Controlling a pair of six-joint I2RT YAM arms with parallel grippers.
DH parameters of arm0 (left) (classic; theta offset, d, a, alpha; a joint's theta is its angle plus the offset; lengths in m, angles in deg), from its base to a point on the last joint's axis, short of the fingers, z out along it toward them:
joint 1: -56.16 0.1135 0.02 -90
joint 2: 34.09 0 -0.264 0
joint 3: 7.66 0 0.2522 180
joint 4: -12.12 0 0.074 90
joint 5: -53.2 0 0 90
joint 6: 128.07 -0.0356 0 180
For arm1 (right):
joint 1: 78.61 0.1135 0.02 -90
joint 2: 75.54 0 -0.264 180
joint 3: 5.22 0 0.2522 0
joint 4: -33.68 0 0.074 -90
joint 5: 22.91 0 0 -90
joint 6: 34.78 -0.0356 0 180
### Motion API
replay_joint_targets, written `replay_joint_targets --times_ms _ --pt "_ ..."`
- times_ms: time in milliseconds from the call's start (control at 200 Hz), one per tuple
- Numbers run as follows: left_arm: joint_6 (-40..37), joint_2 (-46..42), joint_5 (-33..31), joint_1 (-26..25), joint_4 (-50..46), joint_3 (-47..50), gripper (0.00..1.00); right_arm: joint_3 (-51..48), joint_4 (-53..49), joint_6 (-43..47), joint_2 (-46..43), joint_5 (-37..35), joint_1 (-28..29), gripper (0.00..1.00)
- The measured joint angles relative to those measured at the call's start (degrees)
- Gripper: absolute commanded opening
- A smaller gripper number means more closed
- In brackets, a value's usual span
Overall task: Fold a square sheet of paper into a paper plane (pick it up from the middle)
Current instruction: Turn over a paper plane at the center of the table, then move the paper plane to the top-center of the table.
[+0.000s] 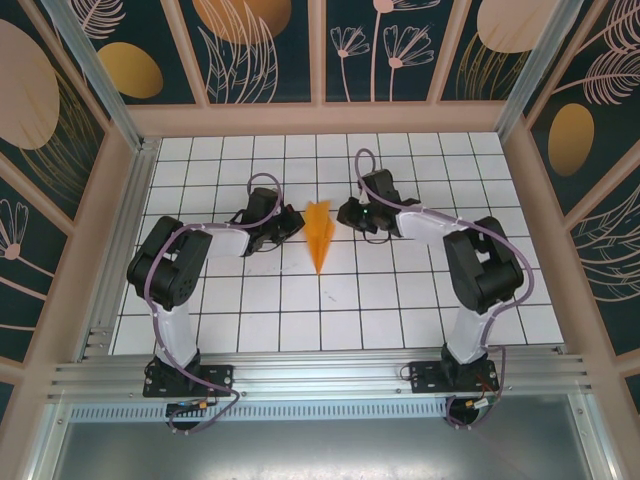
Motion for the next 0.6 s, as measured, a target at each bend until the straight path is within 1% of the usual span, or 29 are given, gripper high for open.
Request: replay_joint_targets --times_ms 75,140,270,385,600 --pt "0.0 0.0 0.0 0.0 0.0 0.0 0.00 2.4 -0.5 0.1 2.7 0.6 1.0 0.13" --pt "0.0 0.0 -0.2 0.0 0.0 0.0 0.00 4.1 -1.1 0.1 4.6 1.2 1.7 0.10" --pt "-0.2 0.1 -1.3 0.0 -0.1 0.0 0.00 5.8 -2.3 0.1 7.2 1.3 2.3 0.09" --pt "-0.6 0.4 -2.6 0.0 -0.9 0.0 0.00 6.5 -3.9 0.1 8.0 1.4 2.3 0.10" --pt "-1.6 1.9 -4.5 0.0 -3.2 0.0 0.00 9.9 -5.9 0.8 10.9 1.7 2.7 0.16"
